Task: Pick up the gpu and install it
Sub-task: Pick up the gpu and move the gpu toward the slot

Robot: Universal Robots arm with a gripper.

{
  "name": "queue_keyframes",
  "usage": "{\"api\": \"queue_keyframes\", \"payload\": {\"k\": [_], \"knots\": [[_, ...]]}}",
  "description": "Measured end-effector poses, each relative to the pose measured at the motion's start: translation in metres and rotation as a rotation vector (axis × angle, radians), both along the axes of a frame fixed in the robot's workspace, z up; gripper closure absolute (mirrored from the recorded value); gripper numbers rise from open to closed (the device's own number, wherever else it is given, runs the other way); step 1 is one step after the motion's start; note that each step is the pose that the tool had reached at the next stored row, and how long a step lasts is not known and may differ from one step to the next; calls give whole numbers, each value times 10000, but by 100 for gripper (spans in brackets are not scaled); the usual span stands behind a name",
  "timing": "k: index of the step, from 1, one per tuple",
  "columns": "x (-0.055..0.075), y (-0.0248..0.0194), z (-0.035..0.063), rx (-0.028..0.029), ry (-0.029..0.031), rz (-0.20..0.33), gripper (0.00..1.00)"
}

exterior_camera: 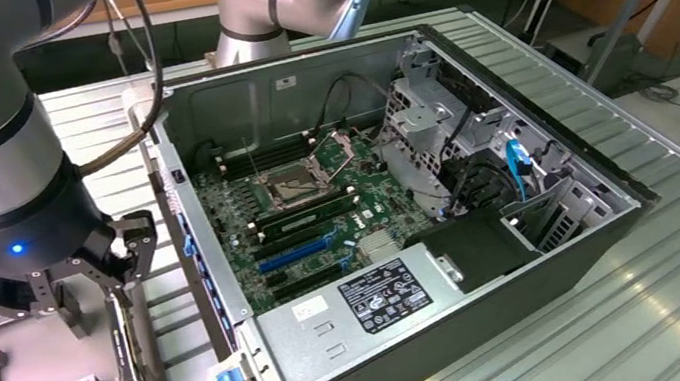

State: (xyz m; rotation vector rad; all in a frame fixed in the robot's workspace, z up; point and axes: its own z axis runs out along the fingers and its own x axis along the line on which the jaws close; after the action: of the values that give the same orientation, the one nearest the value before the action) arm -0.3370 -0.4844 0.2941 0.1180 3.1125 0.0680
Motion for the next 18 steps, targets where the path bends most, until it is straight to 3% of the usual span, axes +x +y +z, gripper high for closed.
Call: {"api": "queue_keyframes", "payload": {"k": [7, 18], "knots": [[0, -4, -107, 1, 0, 0, 52], [4, -8, -369, 0, 0, 0, 52]]}}
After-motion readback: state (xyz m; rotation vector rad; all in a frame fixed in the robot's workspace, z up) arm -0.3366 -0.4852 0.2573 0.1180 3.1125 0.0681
